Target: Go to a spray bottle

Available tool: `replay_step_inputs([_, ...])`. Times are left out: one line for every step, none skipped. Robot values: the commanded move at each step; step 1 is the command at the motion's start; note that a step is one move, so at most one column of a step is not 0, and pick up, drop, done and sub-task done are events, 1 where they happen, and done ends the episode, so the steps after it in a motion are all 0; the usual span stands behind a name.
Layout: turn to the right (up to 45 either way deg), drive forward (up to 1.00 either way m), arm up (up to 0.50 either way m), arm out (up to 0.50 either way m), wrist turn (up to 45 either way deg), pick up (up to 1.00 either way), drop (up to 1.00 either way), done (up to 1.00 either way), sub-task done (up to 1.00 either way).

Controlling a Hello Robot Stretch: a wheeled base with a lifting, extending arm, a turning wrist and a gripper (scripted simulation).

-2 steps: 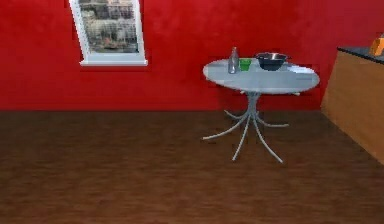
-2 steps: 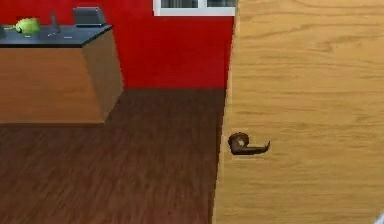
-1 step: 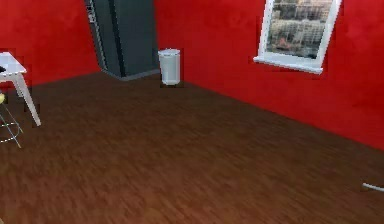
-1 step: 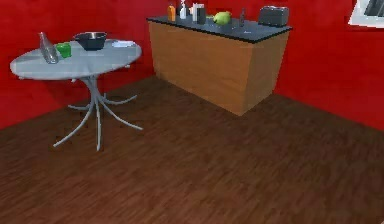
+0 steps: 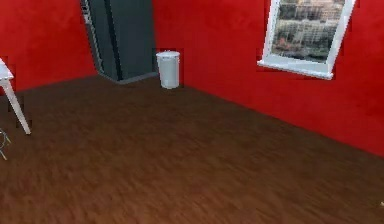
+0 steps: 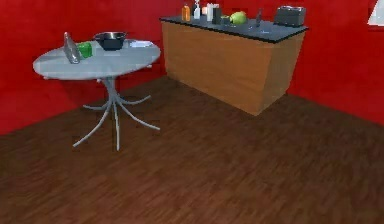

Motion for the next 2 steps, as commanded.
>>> replay_step_inputs([45.0, 0.00, 0.00, 0.00, 0.0, 0.00, 0.00, 0.00, 0.00])
replay_step_inputs([45.0, 0.00, 0.00, 0.00, 0.0, 0.00, 0.00, 0.00, 0.00])
